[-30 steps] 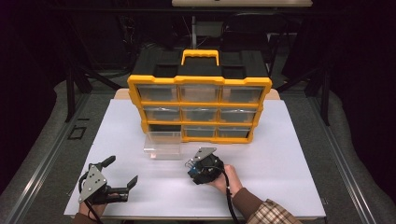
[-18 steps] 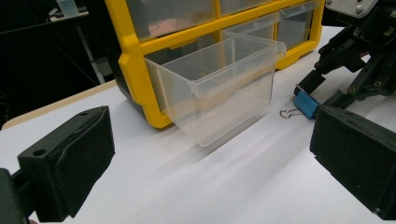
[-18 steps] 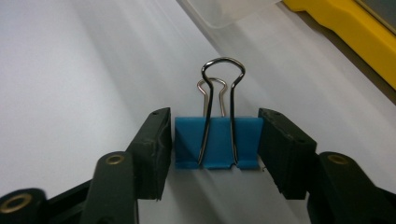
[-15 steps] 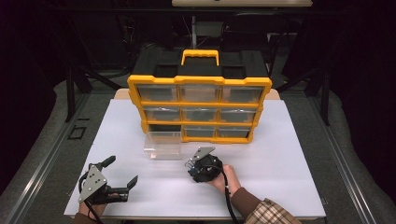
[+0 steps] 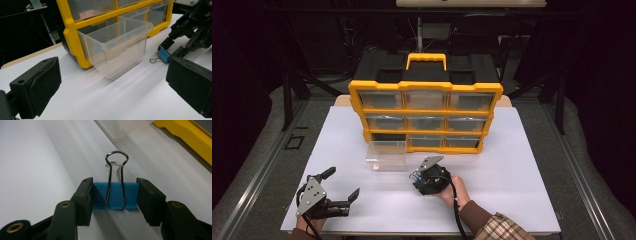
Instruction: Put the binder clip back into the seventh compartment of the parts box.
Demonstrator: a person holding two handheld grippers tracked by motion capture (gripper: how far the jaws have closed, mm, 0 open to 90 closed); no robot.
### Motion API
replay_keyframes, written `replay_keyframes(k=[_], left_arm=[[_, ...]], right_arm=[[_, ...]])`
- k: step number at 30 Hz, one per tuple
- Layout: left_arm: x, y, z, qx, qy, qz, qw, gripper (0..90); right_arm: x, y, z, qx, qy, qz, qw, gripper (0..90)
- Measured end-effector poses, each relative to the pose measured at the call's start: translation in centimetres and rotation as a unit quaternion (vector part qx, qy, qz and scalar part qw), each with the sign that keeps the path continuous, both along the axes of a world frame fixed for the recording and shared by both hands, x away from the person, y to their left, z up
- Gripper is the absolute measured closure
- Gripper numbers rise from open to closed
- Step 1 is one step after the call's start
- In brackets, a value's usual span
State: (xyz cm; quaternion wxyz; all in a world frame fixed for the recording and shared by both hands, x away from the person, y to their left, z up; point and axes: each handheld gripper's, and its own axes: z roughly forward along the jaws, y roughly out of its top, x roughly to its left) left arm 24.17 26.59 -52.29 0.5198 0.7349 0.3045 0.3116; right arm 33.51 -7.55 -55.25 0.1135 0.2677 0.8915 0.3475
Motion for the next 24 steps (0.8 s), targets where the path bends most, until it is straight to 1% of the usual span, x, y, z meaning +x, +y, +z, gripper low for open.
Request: replay_keyframes(k=[10, 24], left_arm=[[0.01, -0.01, -0.01, -0.001, 0.000, 0.000, 1.0000, 0.0], [0.01, -0.01, -0.01, -0.001, 0.001, -0.001, 1.0000, 0.0]], right_arm=[[0.04, -0.28, 0.45, 0.004, -0.001, -0.003, 1.0000, 49.5], [0.12, -0.53, 0.75, 0.000, -0.002, -0.008, 1.0000, 49.5]])
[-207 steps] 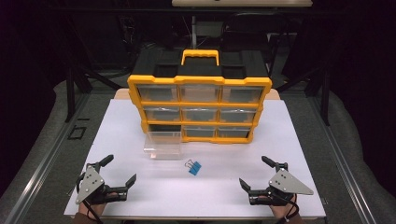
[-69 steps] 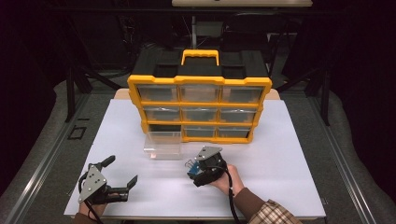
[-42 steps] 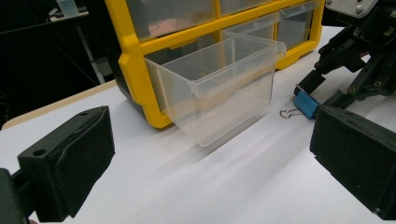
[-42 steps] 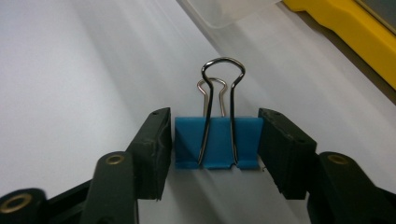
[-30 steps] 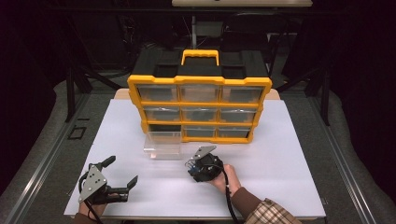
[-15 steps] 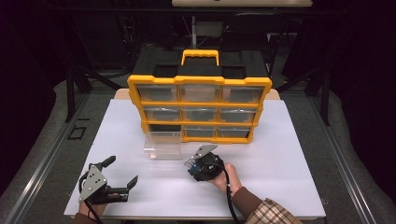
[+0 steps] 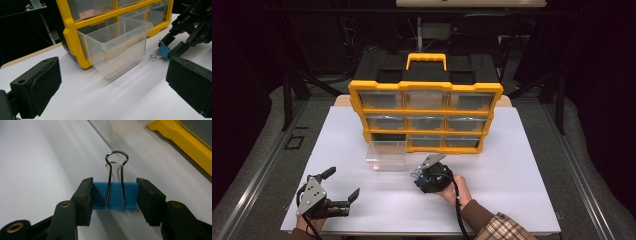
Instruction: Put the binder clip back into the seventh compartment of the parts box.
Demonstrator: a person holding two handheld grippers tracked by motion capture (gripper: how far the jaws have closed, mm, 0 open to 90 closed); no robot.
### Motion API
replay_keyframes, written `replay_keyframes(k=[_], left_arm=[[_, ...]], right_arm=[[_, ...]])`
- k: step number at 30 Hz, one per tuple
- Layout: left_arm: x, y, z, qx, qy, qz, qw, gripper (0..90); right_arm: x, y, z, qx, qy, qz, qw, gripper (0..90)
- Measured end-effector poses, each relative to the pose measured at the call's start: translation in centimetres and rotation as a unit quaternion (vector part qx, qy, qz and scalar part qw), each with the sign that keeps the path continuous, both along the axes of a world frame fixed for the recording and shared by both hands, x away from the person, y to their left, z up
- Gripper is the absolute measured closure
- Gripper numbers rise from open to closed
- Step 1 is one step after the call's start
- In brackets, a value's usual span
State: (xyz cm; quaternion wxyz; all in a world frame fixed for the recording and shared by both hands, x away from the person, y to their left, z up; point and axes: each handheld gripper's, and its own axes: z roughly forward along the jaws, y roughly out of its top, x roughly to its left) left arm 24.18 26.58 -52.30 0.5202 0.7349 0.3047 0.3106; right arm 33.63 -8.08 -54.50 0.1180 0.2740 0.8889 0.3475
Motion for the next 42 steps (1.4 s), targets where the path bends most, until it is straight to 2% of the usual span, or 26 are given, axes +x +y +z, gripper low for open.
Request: replay_keyframes(k=[7, 42], left_arm=[[0.0, 0.0, 0.0, 0.000, 0.000, -0.001, 1.0000, 0.0], [0.0, 0.0, 0.0, 0.000, 0.001, 0.000, 1.0000, 0.0]], right_arm=[[0.0, -0.1, 0.1, -0.003, -0.002, -0.002, 1.0000, 49.5], [0.6, -1.7, 1.9, 0.015, -0.010, -0.015, 0.9997, 49.5]])
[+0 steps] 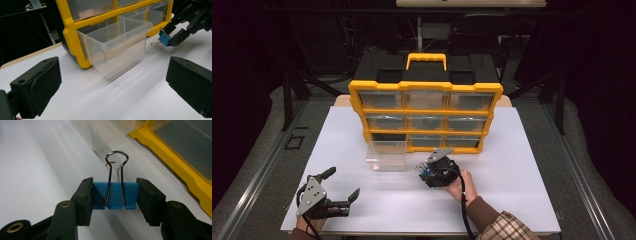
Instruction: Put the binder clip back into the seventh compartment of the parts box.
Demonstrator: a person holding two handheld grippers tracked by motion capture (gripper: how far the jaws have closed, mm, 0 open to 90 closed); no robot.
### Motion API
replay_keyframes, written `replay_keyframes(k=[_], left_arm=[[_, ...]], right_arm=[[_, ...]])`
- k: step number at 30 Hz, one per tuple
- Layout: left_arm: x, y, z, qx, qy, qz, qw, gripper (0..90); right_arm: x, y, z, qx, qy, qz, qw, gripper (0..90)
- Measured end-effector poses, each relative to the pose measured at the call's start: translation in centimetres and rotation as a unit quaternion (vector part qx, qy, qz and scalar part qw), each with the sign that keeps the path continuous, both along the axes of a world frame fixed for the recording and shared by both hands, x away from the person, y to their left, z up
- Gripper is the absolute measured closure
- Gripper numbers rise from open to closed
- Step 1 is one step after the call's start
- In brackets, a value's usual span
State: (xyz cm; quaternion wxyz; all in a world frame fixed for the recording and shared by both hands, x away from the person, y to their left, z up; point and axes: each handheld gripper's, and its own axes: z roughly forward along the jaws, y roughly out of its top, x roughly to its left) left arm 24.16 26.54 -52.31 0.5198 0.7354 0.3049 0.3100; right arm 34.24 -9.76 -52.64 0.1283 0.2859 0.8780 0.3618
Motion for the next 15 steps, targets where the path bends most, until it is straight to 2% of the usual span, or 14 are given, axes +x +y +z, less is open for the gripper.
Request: replay_keyframes(k=[15], left_arm=[[-0.01, 0.00, 0.01, 0.000, 0.000, 0.001, 1.0000, 0.0]], right_arm=[[0.53, -0.39, 0.52, -0.003, 0.004, -0.004, 1.0000, 49.6]])
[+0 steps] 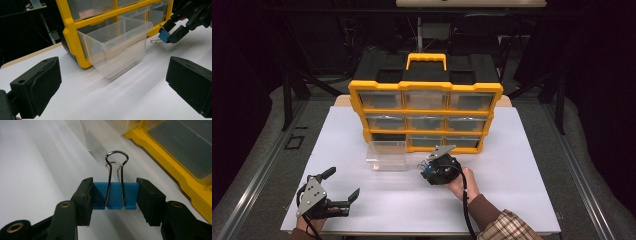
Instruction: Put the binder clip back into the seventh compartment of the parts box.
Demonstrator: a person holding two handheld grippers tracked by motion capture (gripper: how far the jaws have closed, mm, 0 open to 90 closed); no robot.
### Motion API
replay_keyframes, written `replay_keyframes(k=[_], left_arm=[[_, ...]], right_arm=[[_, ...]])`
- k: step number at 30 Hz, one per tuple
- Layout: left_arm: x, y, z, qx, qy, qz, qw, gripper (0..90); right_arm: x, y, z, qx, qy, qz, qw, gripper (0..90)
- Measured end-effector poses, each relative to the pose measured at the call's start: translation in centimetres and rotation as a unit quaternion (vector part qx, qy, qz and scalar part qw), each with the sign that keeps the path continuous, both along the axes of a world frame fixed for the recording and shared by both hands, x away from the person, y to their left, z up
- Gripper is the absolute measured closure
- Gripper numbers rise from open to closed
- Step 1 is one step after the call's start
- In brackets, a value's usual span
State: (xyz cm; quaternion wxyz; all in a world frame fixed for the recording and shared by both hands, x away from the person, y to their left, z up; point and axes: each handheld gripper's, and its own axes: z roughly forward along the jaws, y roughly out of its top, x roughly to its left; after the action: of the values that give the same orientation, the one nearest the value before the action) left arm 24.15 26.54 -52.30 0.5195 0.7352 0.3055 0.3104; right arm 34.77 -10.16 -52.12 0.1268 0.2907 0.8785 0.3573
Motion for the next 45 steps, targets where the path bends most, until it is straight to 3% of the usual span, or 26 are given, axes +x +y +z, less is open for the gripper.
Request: replay_keyframes(k=[14, 45], left_arm=[[0.0, 0.0, 0.0, 0.000, 0.001, 0.001, 1.0000, 0.0], [0.0, 0.0, 0.0, 0.001, 0.002, 0.000, 1.0000, 0.0]], right_arm=[[0.6, 0.0, 0.4, -0.016, 0.014, 0.001, 0.9998, 49.6], [1.6, 0.6, 3.0, -0.029, 0.005, 0.013, 0.9995, 49.6]])
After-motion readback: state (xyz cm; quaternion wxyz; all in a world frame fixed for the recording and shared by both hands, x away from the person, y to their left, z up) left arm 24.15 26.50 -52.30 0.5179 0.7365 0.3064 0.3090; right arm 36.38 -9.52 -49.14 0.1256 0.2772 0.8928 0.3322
